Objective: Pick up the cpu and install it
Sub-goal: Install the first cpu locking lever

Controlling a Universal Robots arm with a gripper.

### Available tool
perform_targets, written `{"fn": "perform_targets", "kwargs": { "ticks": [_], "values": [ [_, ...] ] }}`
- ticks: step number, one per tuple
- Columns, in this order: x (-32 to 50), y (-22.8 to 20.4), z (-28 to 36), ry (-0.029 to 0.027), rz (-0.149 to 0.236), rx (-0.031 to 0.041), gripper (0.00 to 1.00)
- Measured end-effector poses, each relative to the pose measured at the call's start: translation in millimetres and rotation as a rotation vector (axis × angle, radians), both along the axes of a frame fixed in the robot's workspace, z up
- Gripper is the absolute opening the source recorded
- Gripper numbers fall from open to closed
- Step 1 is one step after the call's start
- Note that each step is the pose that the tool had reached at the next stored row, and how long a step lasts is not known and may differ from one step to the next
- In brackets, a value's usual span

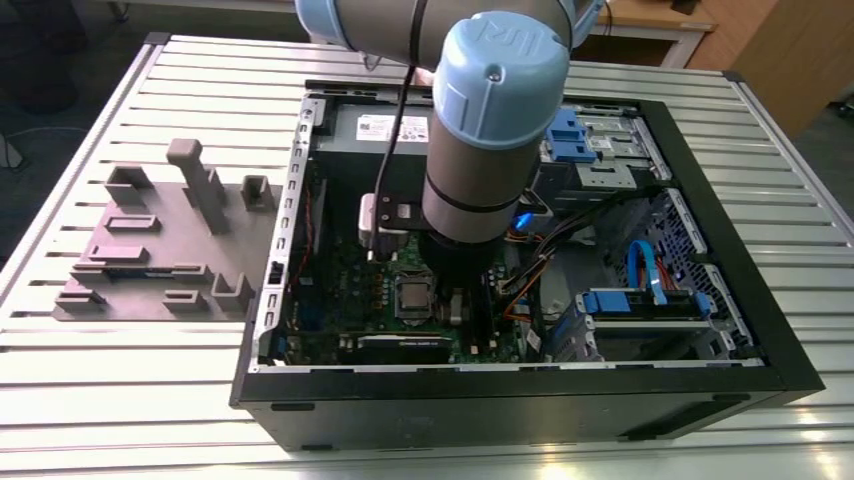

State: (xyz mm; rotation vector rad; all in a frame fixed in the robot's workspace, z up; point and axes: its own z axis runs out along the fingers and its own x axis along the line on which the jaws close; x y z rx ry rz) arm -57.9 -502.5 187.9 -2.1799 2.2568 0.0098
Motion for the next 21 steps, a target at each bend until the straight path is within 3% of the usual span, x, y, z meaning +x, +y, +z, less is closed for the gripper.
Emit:
{"fn": "perform_targets", "kwargs": {
  "ticks": [11, 17, 21],
  "values": [
    [-5.0, -0.5, 0.6, -0.0007, 0.000, 0.0118, 0.10],
    [-5.0, -0.6, 10.5, 0.0068, 0.000, 0.0136, 0.10],
    [-5.0, -0.6, 21.5, 0.0135, 0.000, 0.0151, 0.10]
  ]
}}
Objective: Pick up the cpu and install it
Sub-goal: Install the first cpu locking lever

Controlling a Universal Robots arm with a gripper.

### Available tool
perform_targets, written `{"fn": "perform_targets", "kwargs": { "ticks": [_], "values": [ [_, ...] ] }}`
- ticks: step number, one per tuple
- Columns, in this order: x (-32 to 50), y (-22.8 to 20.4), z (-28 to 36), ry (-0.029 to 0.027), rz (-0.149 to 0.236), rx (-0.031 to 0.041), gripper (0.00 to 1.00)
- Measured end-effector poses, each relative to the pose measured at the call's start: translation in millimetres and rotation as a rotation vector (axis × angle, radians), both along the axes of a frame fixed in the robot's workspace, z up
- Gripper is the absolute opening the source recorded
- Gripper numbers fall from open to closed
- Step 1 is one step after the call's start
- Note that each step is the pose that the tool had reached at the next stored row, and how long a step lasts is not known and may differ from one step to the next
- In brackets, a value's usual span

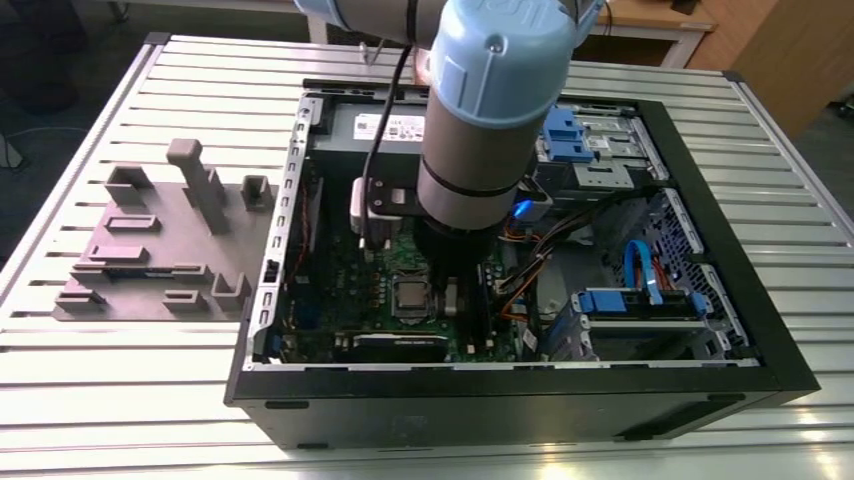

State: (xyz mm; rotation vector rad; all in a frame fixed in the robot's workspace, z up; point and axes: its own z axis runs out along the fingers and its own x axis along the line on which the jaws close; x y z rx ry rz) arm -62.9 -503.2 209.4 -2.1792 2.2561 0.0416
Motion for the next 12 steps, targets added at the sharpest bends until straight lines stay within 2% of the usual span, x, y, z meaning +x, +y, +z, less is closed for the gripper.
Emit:
{"fn": "perform_targets", "kwargs": {
  "ticks": [3, 12],
  "values": [
    [0.0, 0.0, 12.0, 0.0030, 0.000, 0.0009, 0.10],
    [0.1, 0.0, 13.0, 0.0057, 0.000, 0.0020, 0.10]
  ]
}}
